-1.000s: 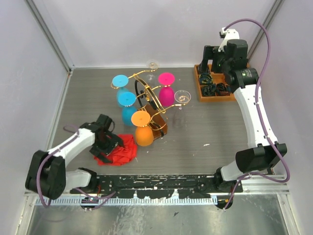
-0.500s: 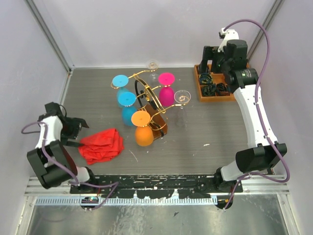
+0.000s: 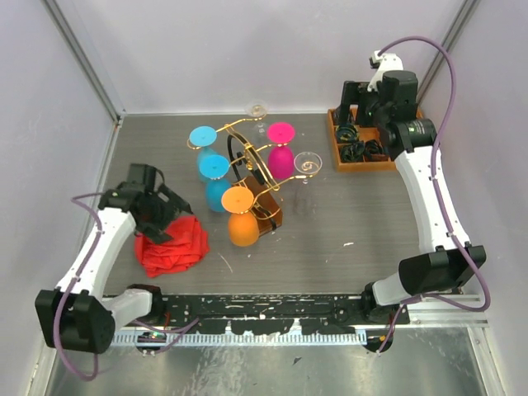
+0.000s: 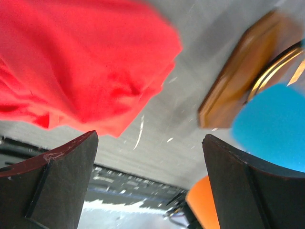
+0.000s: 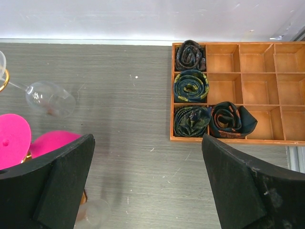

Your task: Take the wine glass off the wine glass rack

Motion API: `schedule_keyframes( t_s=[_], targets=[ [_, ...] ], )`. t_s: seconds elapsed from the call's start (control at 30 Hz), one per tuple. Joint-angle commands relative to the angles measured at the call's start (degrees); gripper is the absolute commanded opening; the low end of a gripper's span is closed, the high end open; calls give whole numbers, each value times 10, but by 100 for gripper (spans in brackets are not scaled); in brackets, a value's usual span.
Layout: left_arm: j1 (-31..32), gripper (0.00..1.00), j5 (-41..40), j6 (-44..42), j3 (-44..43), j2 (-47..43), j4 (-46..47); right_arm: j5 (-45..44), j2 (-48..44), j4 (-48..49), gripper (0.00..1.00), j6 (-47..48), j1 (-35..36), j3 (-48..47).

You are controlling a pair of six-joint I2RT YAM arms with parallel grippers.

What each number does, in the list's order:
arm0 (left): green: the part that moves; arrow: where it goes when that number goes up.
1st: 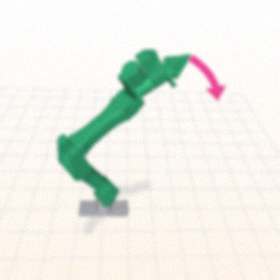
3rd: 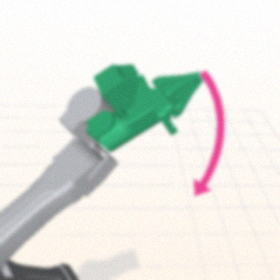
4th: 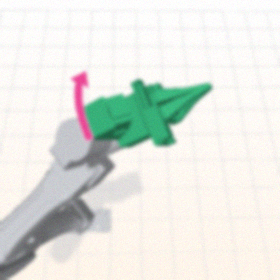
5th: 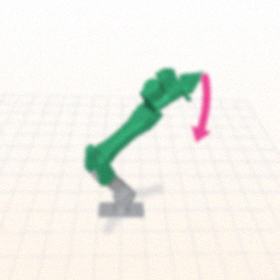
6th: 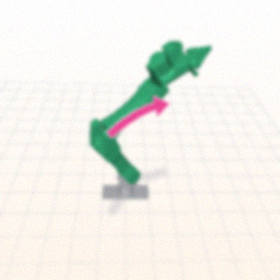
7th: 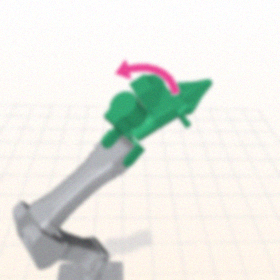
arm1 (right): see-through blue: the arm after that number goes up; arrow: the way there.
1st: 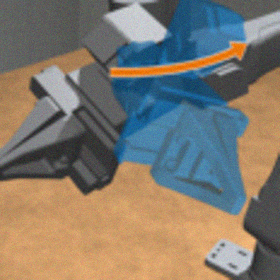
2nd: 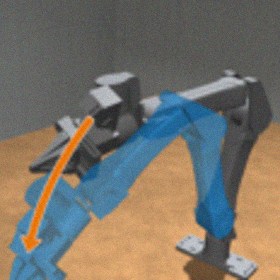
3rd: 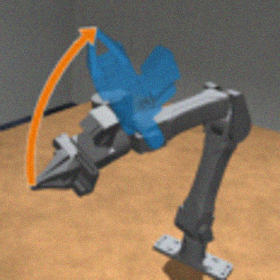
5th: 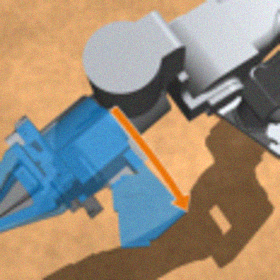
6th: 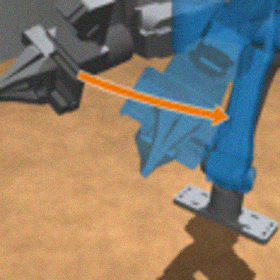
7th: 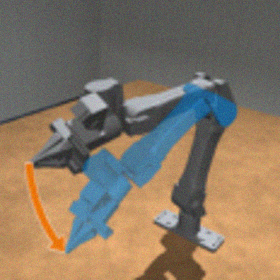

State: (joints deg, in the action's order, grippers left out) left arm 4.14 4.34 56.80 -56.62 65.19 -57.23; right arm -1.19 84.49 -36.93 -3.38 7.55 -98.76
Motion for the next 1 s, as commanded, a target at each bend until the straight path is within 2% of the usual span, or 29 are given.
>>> schedule_keyframes(
  t_s=[0.0,0.07,0.2,0.4,0.5,0.7,0.97],
  targets=[
    [85,98,6,99,91,-37,-1,-6,-33,19,100,-1,3,6],
    [109,98,8,123,126,-42,21,-7,-35,19,100,0,3,7],
    [115,98,40,137,161,-16,47,-6,-37,18,100,-1,2,7],
    [107,98,5,112,146,53,41,-11,-44,16,100,2,3,11],
    [71,98,4,65,111,120,30,-12,-48,13,100,5,2,11],
    [-98,98,31,-58,77,190,11,-21,-59,11,100,13,2,12],
    [-229,98,-39,-138,-20,240,-8,0,-46,12,100,-1,2,6]
  ],
)
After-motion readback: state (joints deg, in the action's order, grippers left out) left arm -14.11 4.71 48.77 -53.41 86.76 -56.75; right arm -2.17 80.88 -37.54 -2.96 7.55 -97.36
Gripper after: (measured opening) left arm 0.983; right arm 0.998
